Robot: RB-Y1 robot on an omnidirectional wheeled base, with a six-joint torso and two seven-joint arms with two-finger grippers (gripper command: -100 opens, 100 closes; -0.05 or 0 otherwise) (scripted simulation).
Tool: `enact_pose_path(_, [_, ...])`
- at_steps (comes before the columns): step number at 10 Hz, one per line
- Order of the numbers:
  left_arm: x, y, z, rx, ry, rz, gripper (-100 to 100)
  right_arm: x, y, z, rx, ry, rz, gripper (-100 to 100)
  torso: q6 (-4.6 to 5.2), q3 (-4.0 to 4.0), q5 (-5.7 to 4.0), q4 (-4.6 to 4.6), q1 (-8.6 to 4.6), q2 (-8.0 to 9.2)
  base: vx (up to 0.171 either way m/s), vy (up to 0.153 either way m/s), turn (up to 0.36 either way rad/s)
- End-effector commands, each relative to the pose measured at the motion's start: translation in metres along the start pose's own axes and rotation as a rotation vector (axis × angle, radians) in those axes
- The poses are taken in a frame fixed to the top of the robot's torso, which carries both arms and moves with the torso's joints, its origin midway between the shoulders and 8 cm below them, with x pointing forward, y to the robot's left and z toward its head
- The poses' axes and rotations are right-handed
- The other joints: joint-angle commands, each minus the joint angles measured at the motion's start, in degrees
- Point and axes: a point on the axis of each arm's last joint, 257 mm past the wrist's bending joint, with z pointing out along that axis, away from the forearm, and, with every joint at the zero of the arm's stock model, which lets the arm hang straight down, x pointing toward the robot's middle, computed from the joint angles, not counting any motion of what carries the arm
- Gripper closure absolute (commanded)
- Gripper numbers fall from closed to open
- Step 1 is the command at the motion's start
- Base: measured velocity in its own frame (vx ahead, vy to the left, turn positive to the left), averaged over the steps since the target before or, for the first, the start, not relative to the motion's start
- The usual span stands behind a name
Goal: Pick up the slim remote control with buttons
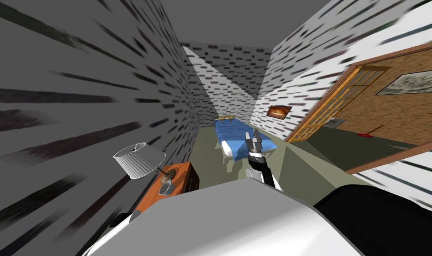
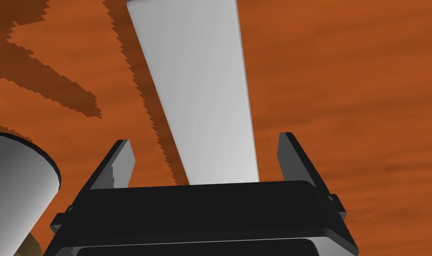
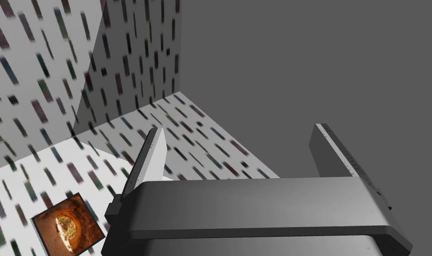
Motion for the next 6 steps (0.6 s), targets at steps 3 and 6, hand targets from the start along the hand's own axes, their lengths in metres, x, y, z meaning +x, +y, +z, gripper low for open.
enact_pose_path(3, [0.0173, 0.0001, 0.0191, 0.003, -0.003, -0.032, -100, -0.0001, 0.0, 0.0, 0.0, 0.0, 0.0, 0, -0.04, 0.03, 0.03, 0.01, 0.14, 0.05, -0.035, 0.069, -0.085])
enact_pose_path(6, [0.0141, 0.0018, 0.0153, 0.001, -0.002, -0.028, 100, 0.0, 0.0, -0.0001, 0.0, 0.0, 0.0, 0, -0.01, -0.01, -0.01, 0.02, -0.06, -0.05, -0.007, 0.012, -0.005])
